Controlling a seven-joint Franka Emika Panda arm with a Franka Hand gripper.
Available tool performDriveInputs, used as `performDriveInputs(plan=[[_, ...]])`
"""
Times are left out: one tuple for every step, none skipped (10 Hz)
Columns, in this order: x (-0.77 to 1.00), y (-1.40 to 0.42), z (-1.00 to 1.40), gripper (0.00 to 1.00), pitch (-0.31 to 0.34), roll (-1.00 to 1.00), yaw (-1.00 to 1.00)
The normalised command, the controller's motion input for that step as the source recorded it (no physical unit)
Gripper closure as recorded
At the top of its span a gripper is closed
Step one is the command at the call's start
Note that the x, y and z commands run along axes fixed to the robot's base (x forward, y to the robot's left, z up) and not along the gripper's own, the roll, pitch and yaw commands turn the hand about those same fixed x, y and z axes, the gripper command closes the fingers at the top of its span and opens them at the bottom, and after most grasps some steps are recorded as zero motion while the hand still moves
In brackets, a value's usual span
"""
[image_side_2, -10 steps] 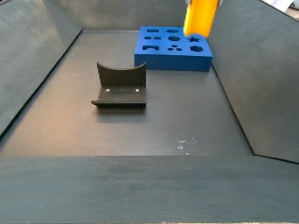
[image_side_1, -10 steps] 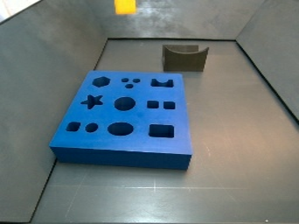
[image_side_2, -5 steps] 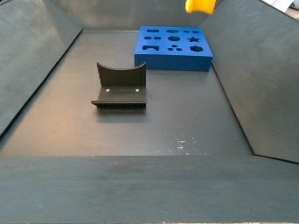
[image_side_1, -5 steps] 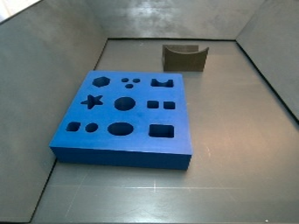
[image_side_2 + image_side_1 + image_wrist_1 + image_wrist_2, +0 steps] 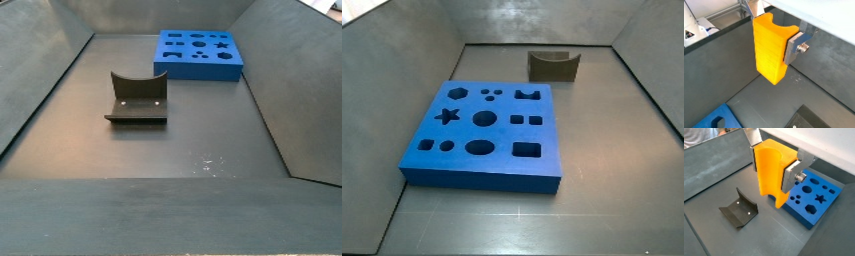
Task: Pick up the arch object. Move up. Rotate the arch object. Move to above the board. Insert the arch object.
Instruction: Move to above the board.
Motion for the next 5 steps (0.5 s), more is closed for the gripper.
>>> performDriveInputs(plan=[[0.01, 0.01, 0.43, 1.0, 0.082, 0.04, -0.02], [0.01, 0.01, 0.31, 1.0, 0.082, 0.05, -0.02], [0.22, -1.0, -0.01, 1.0, 0.446, 0.17, -0.07], [0.23, -1.0, -0.04, 1.0, 0.413, 0.17, -0.03], [0.25, -1.0, -0.03, 1.0, 0.369, 0.12, -0.01]])
